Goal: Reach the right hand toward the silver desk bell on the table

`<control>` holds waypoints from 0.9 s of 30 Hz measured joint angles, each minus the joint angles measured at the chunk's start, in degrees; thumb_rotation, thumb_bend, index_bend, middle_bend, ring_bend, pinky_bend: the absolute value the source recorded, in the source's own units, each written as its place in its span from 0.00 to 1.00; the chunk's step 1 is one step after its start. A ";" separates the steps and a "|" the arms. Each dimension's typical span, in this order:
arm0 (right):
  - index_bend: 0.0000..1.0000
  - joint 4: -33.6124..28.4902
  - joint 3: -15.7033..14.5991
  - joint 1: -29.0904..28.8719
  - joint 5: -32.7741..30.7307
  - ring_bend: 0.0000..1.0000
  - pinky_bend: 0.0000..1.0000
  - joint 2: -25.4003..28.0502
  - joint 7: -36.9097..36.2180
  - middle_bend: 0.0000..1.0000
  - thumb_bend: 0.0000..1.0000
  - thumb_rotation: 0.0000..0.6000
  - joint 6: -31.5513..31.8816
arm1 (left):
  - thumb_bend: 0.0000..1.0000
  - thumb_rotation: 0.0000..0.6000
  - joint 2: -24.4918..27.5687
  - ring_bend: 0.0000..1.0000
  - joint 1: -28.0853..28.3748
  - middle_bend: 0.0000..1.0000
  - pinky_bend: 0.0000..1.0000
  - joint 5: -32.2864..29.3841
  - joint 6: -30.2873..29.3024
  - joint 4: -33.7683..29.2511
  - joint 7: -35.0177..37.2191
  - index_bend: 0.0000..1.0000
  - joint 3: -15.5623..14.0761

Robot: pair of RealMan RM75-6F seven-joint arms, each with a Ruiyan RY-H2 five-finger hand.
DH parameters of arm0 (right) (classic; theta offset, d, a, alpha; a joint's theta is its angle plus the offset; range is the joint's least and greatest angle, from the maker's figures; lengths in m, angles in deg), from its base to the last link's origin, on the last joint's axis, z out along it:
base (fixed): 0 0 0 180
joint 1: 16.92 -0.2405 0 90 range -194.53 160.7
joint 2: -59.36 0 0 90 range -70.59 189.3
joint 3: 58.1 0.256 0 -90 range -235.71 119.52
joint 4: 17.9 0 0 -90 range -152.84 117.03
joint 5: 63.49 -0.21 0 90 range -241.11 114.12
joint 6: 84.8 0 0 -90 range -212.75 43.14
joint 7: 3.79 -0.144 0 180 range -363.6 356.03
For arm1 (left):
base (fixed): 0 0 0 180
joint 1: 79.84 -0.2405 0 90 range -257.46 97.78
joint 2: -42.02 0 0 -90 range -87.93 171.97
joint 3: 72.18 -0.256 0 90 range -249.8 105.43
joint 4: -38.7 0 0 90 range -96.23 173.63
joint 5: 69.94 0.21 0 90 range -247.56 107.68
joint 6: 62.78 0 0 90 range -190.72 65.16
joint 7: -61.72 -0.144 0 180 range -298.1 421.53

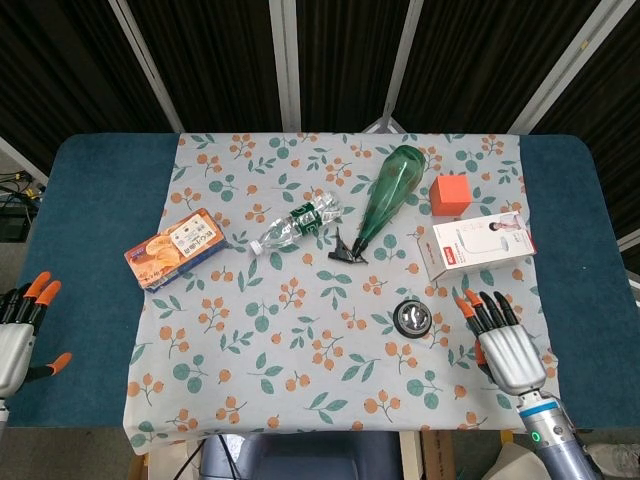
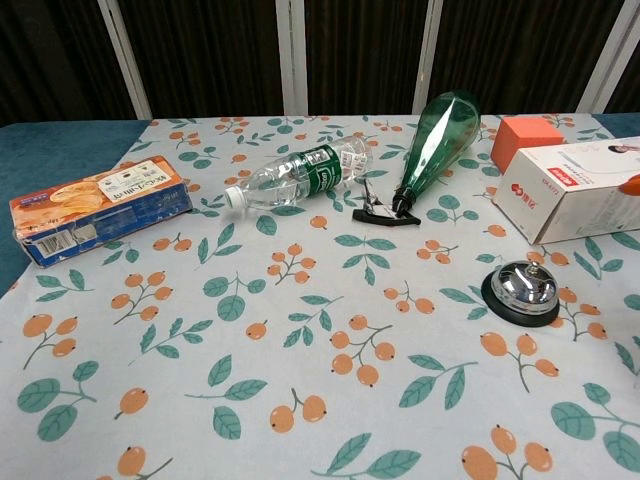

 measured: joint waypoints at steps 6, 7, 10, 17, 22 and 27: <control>0.00 1.51 0.61 -2.35 -1.70 0.00 0.00 -4.38 4.41 0.00 0.97 1.00 -4.02 | 0.01 1.00 0.04 0.00 0.10 0.00 0.00 -0.24 0.10 0.06 0.20 0.00 0.19; 0.00 1.78 0.70 -2.66 -2.03 0.00 0.00 -5.00 4.91 0.00 0.97 1.00 -4.49 | 0.01 1.00 0.04 0.00 0.11 0.00 0.00 -0.27 0.12 0.09 0.28 0.00 0.21; 0.00 2.52 0.99 -3.56 -3.07 0.00 0.00 -6.81 6.32 0.00 0.98 1.00 -5.79 | 0.01 1.00 0.07 0.00 0.20 0.00 0.00 -0.35 0.31 0.25 0.57 0.00 0.25; 0.00 3.63 1.13 -4.71 -4.41 0.00 0.00 -9.49 8.22 0.00 0.99 1.00 -7.19 | 0.01 1.00 0.15 0.00 0.21 0.00 0.00 -0.19 0.21 0.19 0.80 0.00 0.25; 0.00 3.78 1.29 -5.18 -5.00 0.00 0.00 -10.59 8.49 0.00 1.00 1.00 -7.27 | 0.01 1.00 0.16 0.00 0.19 0.00 0.00 -0.21 0.23 0.15 0.77 0.00 0.20; 0.00 4.11 0.63 -5.35 -5.17 0.00 0.00 -11.18 8.89 0.00 1.00 1.00 -7.63 | 0.01 1.00 0.11 0.00 0.22 0.00 0.00 -0.15 0.24 0.12 0.55 0.00 0.18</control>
